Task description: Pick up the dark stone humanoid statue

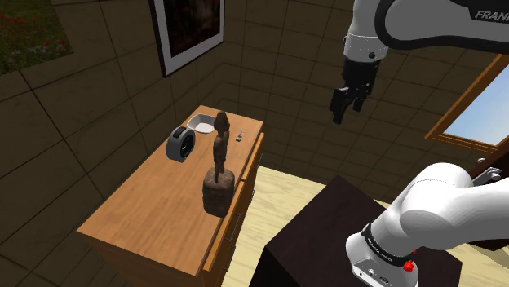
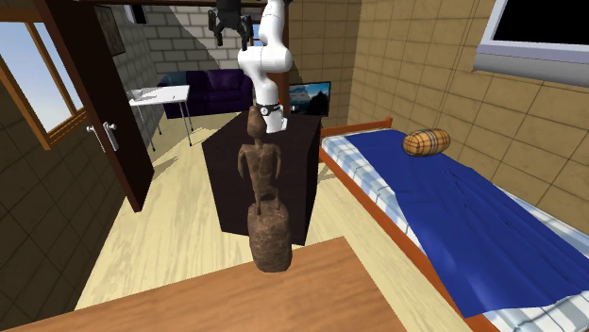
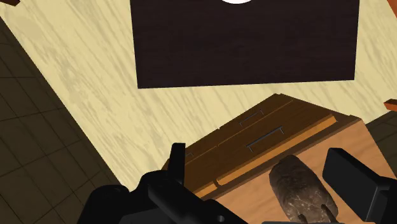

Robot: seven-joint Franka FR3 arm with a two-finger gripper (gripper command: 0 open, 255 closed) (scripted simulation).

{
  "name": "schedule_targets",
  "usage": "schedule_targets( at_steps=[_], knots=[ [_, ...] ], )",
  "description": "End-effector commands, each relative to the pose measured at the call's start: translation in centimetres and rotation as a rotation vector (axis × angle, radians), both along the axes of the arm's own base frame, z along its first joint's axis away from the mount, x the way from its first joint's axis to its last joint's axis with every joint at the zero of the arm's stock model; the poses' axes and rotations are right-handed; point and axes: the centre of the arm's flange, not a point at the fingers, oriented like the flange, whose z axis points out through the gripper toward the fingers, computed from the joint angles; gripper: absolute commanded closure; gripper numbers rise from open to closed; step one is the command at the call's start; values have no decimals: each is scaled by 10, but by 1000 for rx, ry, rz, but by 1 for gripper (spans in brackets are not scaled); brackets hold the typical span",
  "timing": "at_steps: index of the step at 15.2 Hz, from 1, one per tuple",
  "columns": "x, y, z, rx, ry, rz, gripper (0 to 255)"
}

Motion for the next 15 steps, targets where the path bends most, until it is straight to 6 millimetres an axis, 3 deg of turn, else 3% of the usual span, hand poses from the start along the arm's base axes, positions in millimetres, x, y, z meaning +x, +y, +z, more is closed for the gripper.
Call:
schedule_targets(
  at_steps=[1,8,15],
  knots=[
    [0,0,0,0,0,0,0],
    [32,67,-44,-11,-80,-166,0],
    [78,128,-86,-21,-161,-332,0]
  ],
)
